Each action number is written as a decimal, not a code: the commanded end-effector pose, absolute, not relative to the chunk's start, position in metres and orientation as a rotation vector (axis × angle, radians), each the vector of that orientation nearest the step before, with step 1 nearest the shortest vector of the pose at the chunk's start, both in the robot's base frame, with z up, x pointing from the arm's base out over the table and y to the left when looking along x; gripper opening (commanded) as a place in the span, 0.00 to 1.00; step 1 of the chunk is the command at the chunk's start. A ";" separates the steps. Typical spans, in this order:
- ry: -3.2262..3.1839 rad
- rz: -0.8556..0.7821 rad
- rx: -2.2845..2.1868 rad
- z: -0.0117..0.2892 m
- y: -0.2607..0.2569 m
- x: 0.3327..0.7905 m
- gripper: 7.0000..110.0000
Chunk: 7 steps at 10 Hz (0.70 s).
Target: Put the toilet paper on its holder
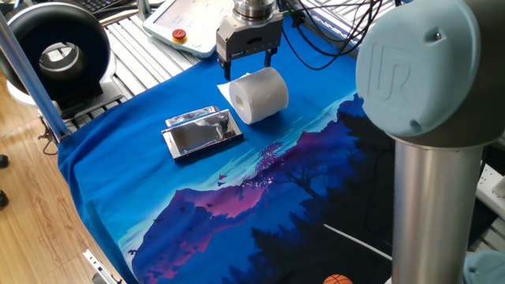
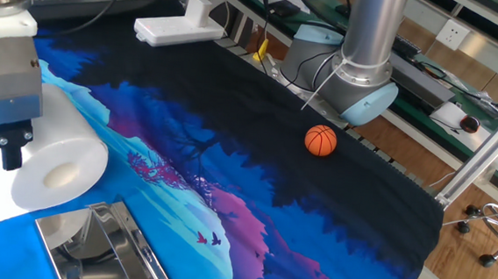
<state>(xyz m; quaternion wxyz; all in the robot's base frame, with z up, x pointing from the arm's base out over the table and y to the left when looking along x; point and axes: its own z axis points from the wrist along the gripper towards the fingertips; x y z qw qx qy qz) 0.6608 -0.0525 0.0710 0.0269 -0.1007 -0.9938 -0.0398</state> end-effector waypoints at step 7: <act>-3.061 -0.103 -0.319 0.068 -0.052 0.659 1.00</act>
